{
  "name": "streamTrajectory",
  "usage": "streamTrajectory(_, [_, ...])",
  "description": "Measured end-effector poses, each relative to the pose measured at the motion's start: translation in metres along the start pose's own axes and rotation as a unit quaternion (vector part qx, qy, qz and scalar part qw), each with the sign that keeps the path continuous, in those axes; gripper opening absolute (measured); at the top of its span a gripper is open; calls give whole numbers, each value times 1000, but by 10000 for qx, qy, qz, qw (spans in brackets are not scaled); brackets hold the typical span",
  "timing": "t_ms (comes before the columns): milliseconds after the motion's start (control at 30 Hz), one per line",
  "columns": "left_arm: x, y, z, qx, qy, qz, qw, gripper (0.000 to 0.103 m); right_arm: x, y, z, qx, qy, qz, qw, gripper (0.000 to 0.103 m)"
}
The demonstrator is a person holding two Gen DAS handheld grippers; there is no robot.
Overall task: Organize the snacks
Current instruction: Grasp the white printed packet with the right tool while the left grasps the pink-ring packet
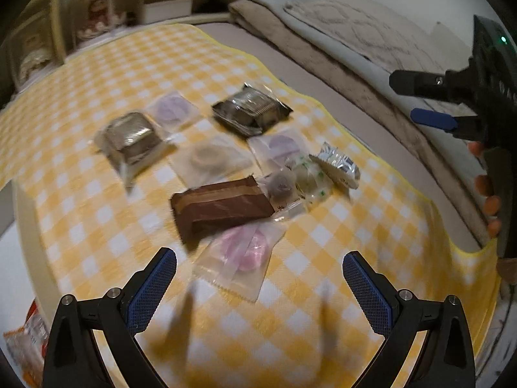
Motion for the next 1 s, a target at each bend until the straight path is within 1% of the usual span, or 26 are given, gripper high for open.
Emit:
streamTrajectory(100, [-2, -8, 15, 97, -168, 31, 9998, 103, -12, -6, 13, 377, 155, 432, 9982, 103])
streamTrajectory(200, [2, -14, 30, 201, -276, -1, 9994, 103, -24, -18, 24, 822, 291, 1055, 9906, 103])
streamTrajectory(267, [4, -16, 36, 234, -344, -45, 9991, 103, -31, -28, 28, 1098, 346, 1484, 9822, 103])
streamTrajectory(367, [7, -18, 39, 206, -489, -115, 9985, 103, -33, -40, 30, 1379, 475, 1906, 9708, 103])
streamTrajectory(400, [9, -18, 40, 191, -520, -147, 9984, 103, -32, -46, 32, 1515, 600, 2122, 9636, 102])
streamTrajectory(500, [15, -20, 42, 168, -528, -283, 9981, 103, -27, -56, 39, 1722, 879, 2548, 9475, 96])
streamTrajectory(533, [16, -20, 42, 160, -563, -324, 9978, 103, -26, -58, 42, 1764, 937, 2690, 9422, 94])
streamTrajectory(600, [17, -22, 41, 142, -676, -404, 9968, 103, -25, -59, 49, 1781, 923, 2913, 9354, 93])
streamTrajectory(667, [17, -23, 39, 133, -784, -449, 9958, 103, -26, -59, 56, 1773, 822, 3011, 9334, 92])
streamTrajectory(733, [15, -24, 37, 159, -999, -537, 9934, 102, -31, -58, 64, 1718, 687, 3147, 9310, 91])
streamTrajectory(800, [13, -25, 36, 292, -1156, -586, 9911, 102, -37, -56, 70, 1628, 579, 3305, 9278, 89])
streamTrajectory(933, [9, -24, 31, 410, -1479, -655, 9860, 101, -45, -51, 79, 1417, 351, 3384, 9296, 78])
streamTrajectory(1000, [8, -22, 27, 428, -1673, -713, 9824, 100, -45, -49, 84, 1368, 302, 3319, 9329, 76])
Point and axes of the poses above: each gripper's, at about its wrist camera, not at the fingertips, and z roughly the way its jaws point, x to its left, y to its top, the point moved 4 cm from there along z, roughly the way its jaws point, and after that the axes turned 10 degrees about -x, right-handed, at the moved point
